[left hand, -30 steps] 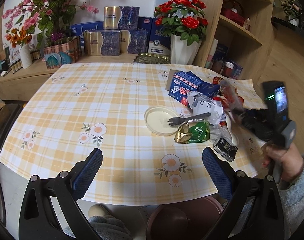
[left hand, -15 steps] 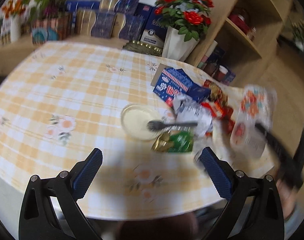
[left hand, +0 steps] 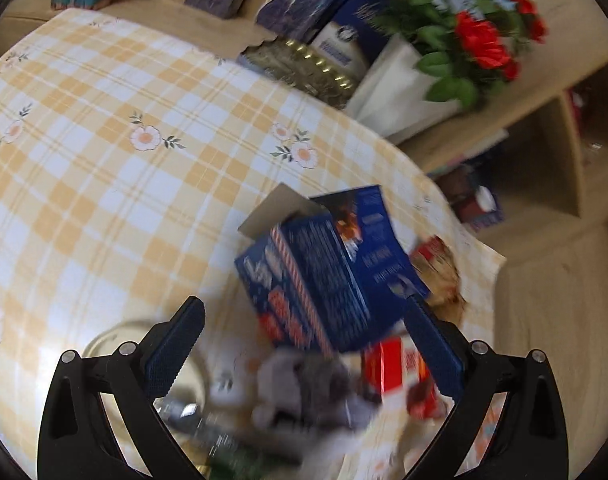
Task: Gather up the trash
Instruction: 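Grasp the blue ice-cream box with the left gripper while the right gripper holds the bag, then carry both items over the brown bin and open both grippers to drop them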
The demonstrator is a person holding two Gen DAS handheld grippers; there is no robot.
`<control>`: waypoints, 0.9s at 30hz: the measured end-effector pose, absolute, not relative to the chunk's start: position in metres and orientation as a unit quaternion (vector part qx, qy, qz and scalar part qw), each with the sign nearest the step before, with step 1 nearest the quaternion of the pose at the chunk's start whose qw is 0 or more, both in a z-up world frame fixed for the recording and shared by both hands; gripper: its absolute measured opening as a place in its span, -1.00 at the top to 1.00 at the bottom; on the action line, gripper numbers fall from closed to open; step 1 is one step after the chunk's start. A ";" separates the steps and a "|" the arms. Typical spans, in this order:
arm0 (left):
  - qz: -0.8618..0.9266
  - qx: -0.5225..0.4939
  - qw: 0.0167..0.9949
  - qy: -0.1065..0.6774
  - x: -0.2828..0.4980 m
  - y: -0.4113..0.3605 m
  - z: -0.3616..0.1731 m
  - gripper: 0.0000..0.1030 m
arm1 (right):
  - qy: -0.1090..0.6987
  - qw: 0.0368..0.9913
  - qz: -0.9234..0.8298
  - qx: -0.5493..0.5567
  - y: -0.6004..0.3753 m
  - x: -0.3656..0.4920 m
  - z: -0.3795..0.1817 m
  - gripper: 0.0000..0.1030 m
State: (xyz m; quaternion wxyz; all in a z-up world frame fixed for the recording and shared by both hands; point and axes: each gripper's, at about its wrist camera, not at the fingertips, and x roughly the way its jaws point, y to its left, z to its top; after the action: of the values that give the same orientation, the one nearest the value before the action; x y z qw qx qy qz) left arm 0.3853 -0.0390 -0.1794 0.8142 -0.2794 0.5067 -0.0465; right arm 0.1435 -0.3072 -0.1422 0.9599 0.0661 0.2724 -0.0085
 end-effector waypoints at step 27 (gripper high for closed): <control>-0.192 -0.207 0.869 0.406 0.283 0.013 -0.083 0.21 | 0.275 0.951 0.075 0.121 -0.287 0.085 -0.129 0.74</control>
State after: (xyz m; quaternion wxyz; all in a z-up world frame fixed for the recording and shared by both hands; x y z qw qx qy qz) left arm 0.2830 0.0129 -0.0829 0.8692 -0.2066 0.4061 -0.1921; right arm 0.0847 -0.2871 -0.1288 0.9509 0.1214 0.2747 0.0752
